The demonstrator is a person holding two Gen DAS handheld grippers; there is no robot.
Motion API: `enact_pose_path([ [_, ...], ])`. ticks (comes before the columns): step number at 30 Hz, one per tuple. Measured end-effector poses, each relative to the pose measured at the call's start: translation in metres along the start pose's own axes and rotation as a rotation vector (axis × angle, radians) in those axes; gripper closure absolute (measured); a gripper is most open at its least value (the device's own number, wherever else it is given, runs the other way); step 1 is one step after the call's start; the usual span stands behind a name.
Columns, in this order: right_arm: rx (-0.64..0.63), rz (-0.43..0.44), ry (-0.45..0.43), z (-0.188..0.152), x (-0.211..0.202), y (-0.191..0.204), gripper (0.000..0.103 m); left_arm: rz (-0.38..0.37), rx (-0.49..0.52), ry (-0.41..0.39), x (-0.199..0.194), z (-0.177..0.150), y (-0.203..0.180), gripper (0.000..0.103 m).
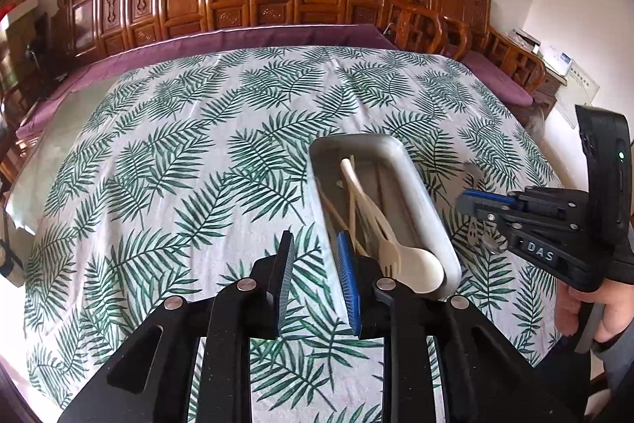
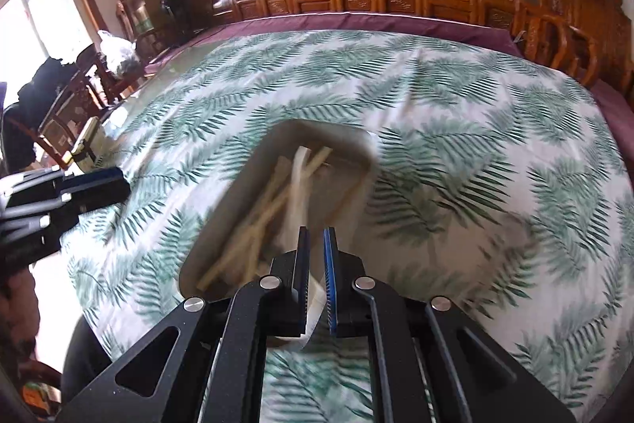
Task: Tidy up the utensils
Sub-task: 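Lower the white fork into the grey tray and open the right gripper, then reach the right gripper to a metal spoon on the cloth and grasp it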
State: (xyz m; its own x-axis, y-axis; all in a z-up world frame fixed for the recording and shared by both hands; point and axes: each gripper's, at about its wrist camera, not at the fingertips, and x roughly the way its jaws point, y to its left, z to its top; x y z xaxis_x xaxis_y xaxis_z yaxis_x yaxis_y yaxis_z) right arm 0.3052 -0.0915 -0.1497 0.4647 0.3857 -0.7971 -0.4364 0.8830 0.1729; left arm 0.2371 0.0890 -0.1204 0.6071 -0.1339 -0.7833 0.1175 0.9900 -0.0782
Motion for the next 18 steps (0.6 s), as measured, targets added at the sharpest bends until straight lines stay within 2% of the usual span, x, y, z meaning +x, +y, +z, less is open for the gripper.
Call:
enact_pose_path([
  [1,0.006,-0.007,-0.001,-0.004,-0.004,-0.006,0.091,-0.005,0.002,0.000,0.001,0.001,-0.003,0.074],
  [4,0.031,-0.041,-0.002,-0.017,-0.017,-0.029,0.085,-0.024,0.018,0.001,0.006,0.005,-0.017,0.072],
  [8,0.062,-0.081,0.010,-0.033,-0.028,-0.058,0.085,-0.051,0.045,0.006,0.013,0.009,-0.039,0.070],
  [11,0.084,-0.108,0.023,-0.043,-0.030,-0.077,0.085,-0.074,0.071,0.007,0.018,0.012,-0.057,0.064],
  [14,0.102,-0.125,0.039,-0.051,-0.026,-0.091,0.082,-0.094,0.092,0.010,0.022,0.014,-0.073,0.053],
  [15,0.111,-0.127,0.046,-0.054,-0.023,-0.095,0.079,-0.101,0.096,0.010,0.023,0.014,-0.077,0.047],
  [18,0.125,-0.123,0.061,-0.057,-0.014,-0.101,0.079,-0.121,0.112,0.017,0.028,0.014,-0.090,0.039],
])
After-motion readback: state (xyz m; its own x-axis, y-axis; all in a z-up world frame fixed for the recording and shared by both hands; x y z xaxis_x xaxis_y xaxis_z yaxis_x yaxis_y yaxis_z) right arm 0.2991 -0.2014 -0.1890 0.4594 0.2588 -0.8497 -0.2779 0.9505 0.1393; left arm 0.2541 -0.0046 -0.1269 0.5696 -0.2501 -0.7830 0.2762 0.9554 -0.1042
